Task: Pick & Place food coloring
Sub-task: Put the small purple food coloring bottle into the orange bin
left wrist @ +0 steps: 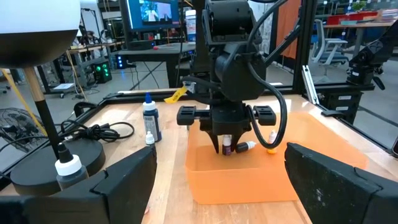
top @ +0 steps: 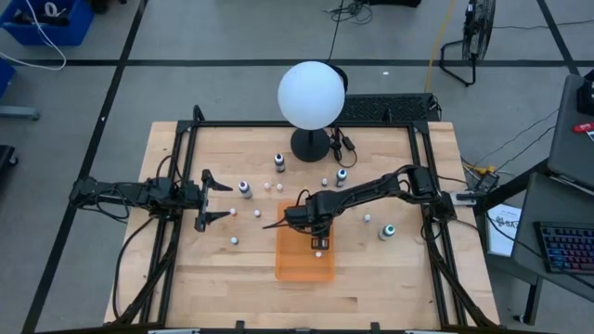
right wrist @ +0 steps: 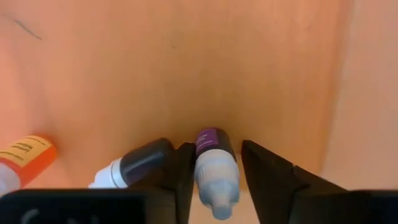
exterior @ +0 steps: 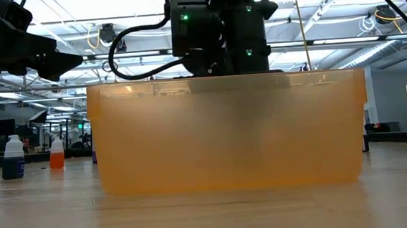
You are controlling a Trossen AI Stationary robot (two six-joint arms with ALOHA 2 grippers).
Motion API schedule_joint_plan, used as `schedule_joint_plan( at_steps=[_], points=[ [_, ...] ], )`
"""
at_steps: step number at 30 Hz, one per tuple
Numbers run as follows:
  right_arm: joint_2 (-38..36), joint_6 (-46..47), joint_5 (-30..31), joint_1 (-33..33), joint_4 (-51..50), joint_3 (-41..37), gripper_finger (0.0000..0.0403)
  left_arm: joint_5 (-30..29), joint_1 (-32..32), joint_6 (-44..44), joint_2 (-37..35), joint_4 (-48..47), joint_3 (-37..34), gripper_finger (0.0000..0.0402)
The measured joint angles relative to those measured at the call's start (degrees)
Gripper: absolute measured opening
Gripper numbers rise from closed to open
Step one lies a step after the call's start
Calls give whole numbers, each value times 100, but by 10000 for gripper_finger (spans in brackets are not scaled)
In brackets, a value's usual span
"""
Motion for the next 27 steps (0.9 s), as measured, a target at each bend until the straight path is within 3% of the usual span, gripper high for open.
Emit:
schedule_joint_plan(
  at_steps=[10,19,27],
  points=[
    [-41,18,-63,11,-15,-1,194,0,0,0,0,0,0,351],
    [-575,149,-34,-31,-212,-9,210,1,-1,0,-2,34,0,351],
    [-1610,966,-17,-23,-1777,0,204,0,0,0,0,39,0,351]
  ],
)
